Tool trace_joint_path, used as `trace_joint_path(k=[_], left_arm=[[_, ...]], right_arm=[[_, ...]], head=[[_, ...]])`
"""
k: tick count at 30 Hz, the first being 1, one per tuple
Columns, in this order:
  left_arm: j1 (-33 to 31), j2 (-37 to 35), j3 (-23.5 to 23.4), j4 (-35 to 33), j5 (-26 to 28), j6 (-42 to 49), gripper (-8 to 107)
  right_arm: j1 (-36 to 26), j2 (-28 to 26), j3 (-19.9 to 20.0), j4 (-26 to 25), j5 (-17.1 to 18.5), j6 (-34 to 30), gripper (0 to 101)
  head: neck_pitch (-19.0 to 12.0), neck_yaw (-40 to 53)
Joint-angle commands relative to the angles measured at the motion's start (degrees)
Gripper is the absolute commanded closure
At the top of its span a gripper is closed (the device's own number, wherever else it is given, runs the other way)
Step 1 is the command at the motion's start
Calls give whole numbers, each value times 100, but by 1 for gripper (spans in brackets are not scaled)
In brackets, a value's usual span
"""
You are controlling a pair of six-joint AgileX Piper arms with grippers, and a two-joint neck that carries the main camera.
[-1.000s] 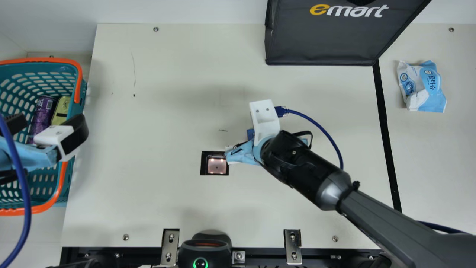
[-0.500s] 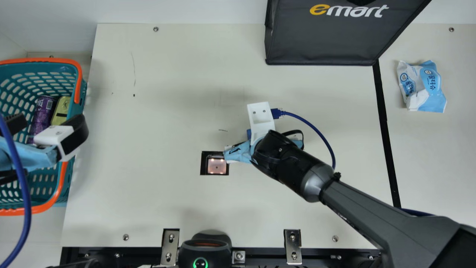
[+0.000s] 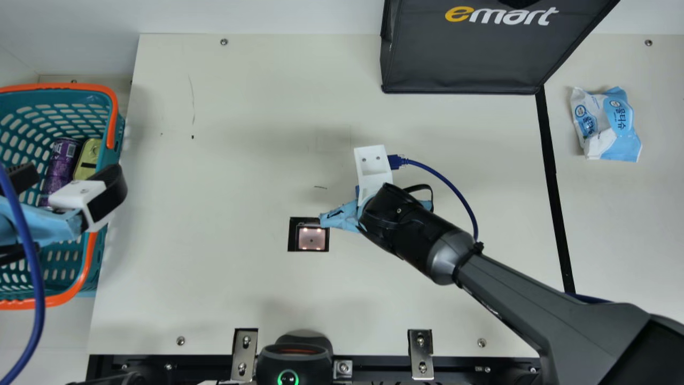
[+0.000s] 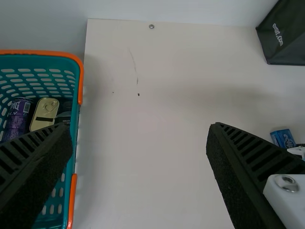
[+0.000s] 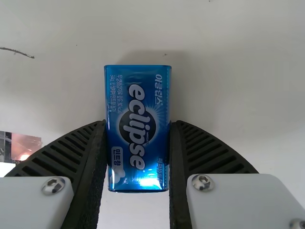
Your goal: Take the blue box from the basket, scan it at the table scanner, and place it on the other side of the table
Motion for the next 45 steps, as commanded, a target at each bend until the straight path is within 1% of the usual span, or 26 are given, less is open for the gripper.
trace_joint_path(k=[1,8,20,29,37,41,44,45], left_arm=[[0,0,0,0,0,0,9],[0,0,0,0,0,0,9],[0,0,0,0,0,0,9],[0,0,0,0,0,0,9],[0,0,0,0,0,0,9],[0,0,0,0,0,0,9],[0,0,0,0,0,0,9],[0,0,0,0,0,0,9]], right_arm=[[-1,15,2,25,24,-1,101],[-10,-81,-39,36,135,-4,101],[-113,-497,-318,153,615,-235,101],[-194,-652,-426,250,768,-403,101],[-336,-756,-414,323,793,-528,101],[-580,-914,-249,342,740,-652,101],[-854,-1108,-35,387,661,-844,101],[-972,-1191,58,414,628,-932,101]], head=[[-148,9],[-148,9],[-148,9],[-148,9],[-148,-1060],[-148,-1594],[-148,-1991],[-148,-1991]])
